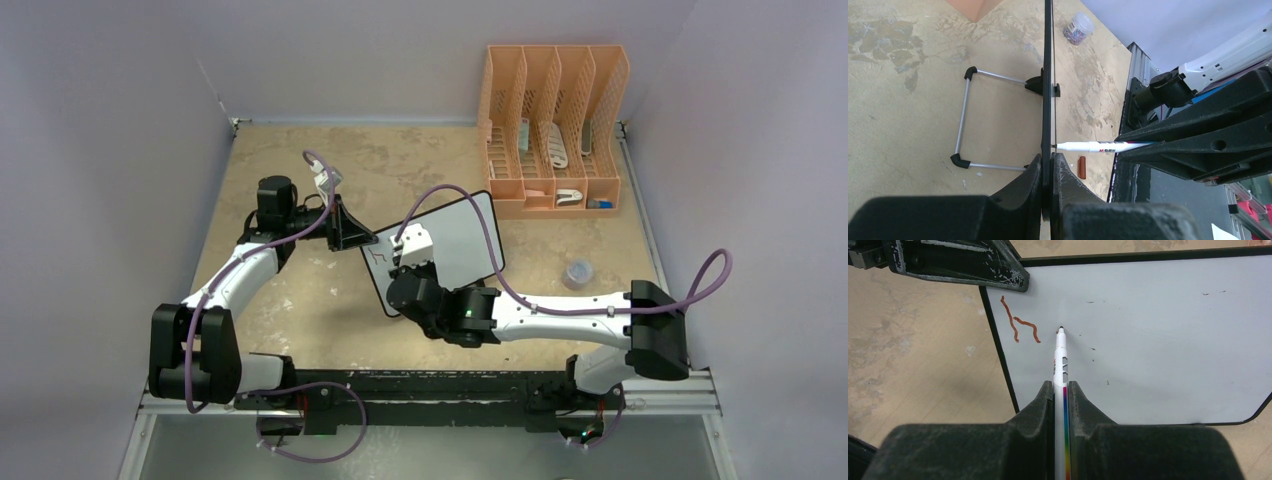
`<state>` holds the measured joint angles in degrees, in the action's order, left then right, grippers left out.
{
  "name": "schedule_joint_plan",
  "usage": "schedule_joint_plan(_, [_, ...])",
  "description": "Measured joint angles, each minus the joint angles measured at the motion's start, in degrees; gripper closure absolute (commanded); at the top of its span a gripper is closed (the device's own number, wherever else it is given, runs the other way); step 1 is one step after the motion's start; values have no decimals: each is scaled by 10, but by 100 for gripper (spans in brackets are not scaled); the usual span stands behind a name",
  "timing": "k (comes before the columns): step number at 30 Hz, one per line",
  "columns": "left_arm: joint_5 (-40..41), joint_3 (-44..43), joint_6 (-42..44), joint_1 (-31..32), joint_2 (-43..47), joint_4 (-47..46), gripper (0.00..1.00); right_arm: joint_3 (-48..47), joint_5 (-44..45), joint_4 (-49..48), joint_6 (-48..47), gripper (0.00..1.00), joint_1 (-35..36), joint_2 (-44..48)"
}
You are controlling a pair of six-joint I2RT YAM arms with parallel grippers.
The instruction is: Write a sentence on the whiteboard
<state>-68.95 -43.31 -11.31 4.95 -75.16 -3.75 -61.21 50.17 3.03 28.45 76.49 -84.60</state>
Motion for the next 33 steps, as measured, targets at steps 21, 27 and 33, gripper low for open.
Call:
schedule_joint_plan(21, [-1,0,0,0,0,0,100,-9,-13,-31,-30,100,-1,-5])
schedule_joint_plan(27, [0,0,0,0,0,0,100,-9,-21,-29,-29,100,-1,-7])
schedule_joint_plan(33, [0,0,0,0,0,0,100,-9,-31,-16,-22,100,0,-7])
